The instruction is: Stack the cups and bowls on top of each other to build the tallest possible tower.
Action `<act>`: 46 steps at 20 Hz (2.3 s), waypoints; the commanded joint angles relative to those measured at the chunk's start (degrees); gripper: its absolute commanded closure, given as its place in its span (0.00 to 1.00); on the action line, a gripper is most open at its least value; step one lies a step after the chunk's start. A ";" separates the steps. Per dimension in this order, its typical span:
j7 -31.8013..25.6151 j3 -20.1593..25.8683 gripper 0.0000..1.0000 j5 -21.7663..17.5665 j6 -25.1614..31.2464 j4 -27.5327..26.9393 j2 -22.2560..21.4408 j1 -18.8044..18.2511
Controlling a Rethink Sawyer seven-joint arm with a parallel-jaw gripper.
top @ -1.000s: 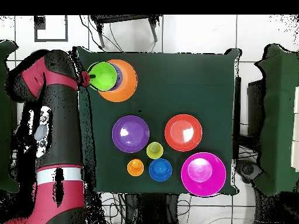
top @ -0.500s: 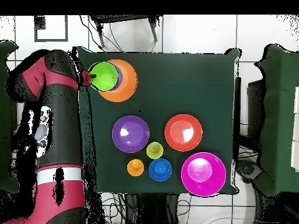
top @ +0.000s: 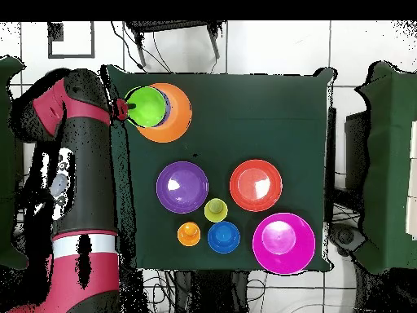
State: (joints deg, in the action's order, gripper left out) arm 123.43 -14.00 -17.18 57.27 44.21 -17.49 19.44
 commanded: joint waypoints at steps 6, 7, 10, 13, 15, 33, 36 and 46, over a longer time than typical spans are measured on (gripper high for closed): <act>-14.56 5.55 1.00 -4.32 -2.78 8.39 0.39 -1.83; -14.68 5.65 1.00 -4.32 -2.97 8.64 0.33 -1.93; -14.18 5.48 1.00 -4.57 -3.82 9.09 0.32 -1.85; -13.67 5.64 1.00 -4.63 -5.05 9.12 0.63 -1.96; -13.35 5.73 1.00 -4.67 -5.69 9.09 0.85 -1.98; -10.68 5.95 0.00 -2.89 -4.44 10.10 0.63 -1.75; -7.48 5.59 0.00 -1.97 -4.75 11.44 0.06 -1.43; -11.93 7.85 0.00 -0.35 -3.11 14.65 -4.62 -2.89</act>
State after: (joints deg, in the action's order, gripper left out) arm 123.43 -13.50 -17.12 52.74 51.19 -19.83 18.64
